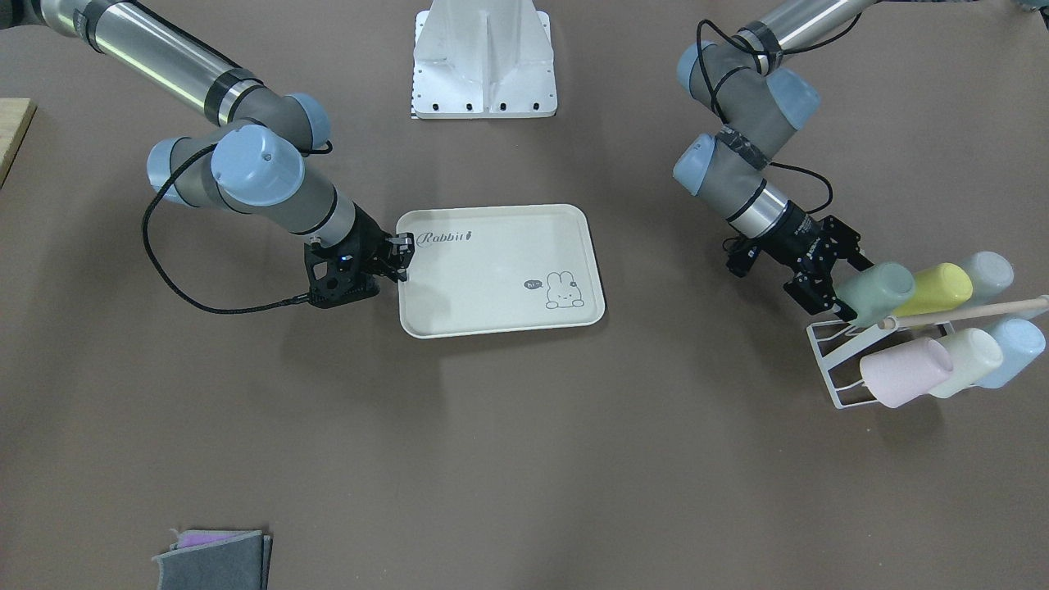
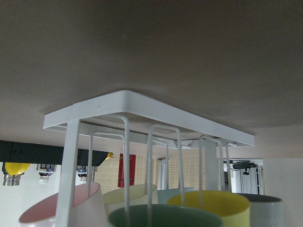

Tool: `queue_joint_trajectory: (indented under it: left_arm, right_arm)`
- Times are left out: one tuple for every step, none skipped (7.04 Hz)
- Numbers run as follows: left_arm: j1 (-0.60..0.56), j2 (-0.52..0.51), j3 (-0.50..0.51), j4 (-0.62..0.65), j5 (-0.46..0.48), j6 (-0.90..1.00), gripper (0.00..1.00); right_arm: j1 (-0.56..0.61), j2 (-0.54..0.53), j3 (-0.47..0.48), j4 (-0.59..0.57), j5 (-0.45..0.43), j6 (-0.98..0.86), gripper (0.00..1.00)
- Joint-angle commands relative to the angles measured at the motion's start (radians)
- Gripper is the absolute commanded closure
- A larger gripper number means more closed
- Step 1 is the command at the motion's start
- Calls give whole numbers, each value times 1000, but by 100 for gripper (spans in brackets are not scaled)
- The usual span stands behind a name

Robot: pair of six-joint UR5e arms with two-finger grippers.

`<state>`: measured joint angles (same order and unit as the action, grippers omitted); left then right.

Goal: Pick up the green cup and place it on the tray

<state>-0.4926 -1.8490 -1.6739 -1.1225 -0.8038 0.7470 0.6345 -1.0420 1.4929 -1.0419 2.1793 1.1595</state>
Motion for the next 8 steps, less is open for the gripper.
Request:
queue_joint_trajectory:
  left_arm:
    - [-7, 2, 6, -2, 18, 0, 3]
    - [-10, 1, 10, -8, 20, 0, 11]
    - [-11, 1, 11, -10, 20, 0, 24]
    - [-11, 1, 11, -11, 20, 0, 33]
    - [-11, -1, 10, -10, 20, 0, 38]
    - [-12, -1, 7, -10, 20, 2, 41]
    - [-14, -3, 0, -10, 20, 2, 42]
    - [-18, 0, -18, -8, 20, 2, 44]
  right_arm:
    - [-16, 5, -3, 5, -10, 40, 100]
    - [-22, 2, 1, 5, -16, 43, 100]
    - [-21, -9, 7, 5, -18, 45, 40]
    - [2, -27, 32, -4, -7, 43, 23]
    - [66, -44, 56, -73, 13, 31, 8]
    - [130, -111, 146, -175, 31, -25, 0]
    - [224, -149, 227, -322, 62, -176, 0]
    - [311, -221, 307, -455, 85, -348, 0]
